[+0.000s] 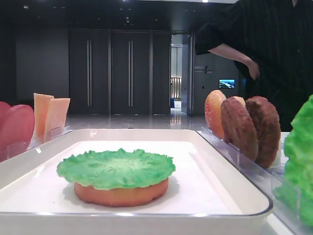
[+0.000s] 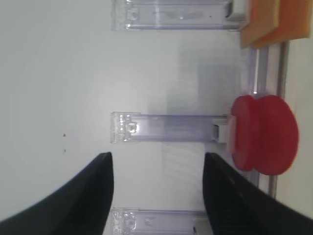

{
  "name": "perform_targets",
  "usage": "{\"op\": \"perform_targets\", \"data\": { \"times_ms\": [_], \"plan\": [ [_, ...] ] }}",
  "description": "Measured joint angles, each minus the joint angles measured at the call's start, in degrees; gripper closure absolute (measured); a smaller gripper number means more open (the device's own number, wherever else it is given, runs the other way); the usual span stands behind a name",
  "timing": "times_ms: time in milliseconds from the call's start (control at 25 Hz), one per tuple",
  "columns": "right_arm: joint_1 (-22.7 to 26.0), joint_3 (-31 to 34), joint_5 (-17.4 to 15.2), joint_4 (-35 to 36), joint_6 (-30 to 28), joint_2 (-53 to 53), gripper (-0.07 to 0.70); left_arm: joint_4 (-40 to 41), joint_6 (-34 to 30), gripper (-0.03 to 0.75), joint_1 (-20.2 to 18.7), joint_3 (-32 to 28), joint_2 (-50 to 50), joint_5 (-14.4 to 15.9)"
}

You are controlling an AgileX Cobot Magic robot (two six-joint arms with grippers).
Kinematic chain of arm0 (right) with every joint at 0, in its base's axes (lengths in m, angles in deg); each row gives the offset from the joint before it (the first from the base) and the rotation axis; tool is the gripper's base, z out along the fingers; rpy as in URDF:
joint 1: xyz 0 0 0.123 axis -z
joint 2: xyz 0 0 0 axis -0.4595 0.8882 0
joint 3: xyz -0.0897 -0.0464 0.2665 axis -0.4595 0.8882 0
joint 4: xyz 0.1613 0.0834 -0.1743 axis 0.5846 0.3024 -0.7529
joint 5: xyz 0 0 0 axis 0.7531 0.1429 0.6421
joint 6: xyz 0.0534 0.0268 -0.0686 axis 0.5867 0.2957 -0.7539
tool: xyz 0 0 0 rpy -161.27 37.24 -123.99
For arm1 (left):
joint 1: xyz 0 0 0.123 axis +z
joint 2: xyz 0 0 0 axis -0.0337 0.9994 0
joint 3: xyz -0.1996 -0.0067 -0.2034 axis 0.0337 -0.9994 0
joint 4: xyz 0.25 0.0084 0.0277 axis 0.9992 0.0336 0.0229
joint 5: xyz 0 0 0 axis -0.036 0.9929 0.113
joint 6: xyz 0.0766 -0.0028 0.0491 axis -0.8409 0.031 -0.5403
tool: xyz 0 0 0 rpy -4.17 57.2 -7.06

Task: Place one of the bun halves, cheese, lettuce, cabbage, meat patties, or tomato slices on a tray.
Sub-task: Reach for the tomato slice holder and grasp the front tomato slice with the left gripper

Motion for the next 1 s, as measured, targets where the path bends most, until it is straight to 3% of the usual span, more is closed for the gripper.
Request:
{"op": "perform_targets", "data": {
  "times_ms": [720,1000],
  "plan": [
    [0.0,0.0,0.0,0.0,0.05,0.0,0.153,4.0,18.31,0.265,-20.87,0.0,3.68,-0.66],
    [0.0,0.0,0.0,0.0,0.05,0.0,0.153,5.44,20.74,0.265,-22.72,0.0,5.76,-0.12]
  ]
}}
